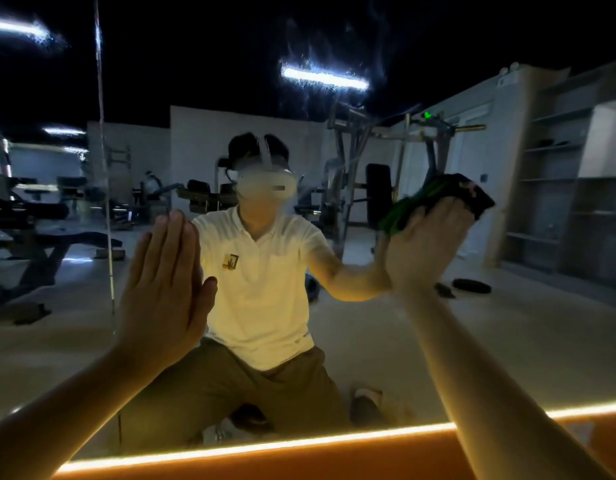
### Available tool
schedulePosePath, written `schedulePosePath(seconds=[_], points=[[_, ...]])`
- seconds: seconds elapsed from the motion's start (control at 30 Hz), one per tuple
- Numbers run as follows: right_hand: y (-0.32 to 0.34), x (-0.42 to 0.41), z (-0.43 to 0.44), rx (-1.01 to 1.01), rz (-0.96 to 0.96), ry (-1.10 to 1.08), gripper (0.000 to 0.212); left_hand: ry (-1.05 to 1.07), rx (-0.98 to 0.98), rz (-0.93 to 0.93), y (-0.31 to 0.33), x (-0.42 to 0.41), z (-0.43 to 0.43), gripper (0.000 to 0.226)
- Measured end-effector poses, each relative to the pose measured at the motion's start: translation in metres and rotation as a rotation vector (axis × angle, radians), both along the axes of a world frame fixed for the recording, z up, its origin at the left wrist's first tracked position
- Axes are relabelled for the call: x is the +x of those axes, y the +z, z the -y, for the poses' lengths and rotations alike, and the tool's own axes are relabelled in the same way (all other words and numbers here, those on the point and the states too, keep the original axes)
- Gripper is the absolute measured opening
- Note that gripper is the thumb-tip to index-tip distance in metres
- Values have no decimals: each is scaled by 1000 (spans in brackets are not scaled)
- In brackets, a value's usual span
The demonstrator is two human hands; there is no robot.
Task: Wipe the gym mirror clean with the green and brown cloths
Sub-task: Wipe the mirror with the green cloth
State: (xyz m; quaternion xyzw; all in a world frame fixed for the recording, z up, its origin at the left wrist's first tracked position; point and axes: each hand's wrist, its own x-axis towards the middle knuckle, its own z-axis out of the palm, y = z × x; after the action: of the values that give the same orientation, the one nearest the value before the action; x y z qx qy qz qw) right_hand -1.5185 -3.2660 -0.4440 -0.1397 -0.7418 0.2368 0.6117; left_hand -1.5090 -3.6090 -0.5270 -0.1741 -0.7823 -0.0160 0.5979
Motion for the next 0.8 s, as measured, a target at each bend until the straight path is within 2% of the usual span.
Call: schedulePosePath(seconds=[0.03, 0.1, 0.2, 0.27, 0.33, 0.4, 0.47, 0.57, 0.67, 0.73, 0.8], points=[[3, 2, 31, 53, -10, 0, 65, -19, -6, 4, 0, 1, 2, 74], [1, 4, 99, 335, -28, 12, 58, -85, -18, -9, 3, 7, 5, 69], [-7, 17, 188, 660, 9, 194, 61, -173, 9, -69, 22, 21, 18, 53], [-12, 24, 206, 909, 32, 258, 63, -211, 86, -137, 44, 26, 25, 42], [-10, 16, 183, 1140, 65, 242, 61, -218, 149, -150, 67, 27, 26, 49], [3, 7, 132, 1045, 59, 231, 55, -185, 142, -115, 82, 24, 23, 59], [15, 1, 62, 761, 73, 71, 47, -117, 78, -49, 85, 17, 19, 65], [21, 4, -26, 300, 67, -73, 64, -4, 7, -7, 80, 7, 18, 71], [35, 6, -14, 16, 86, -69, 74, 14, 1, -26, 80, 8, 16, 71], [46, 10, 37, 110, 89, -60, 76, 5, -4, -36, 80, 10, 18, 69], [48, 9, 99, 386, 48, -63, 71, -4, -11, -46, 84, 13, 19, 65]])
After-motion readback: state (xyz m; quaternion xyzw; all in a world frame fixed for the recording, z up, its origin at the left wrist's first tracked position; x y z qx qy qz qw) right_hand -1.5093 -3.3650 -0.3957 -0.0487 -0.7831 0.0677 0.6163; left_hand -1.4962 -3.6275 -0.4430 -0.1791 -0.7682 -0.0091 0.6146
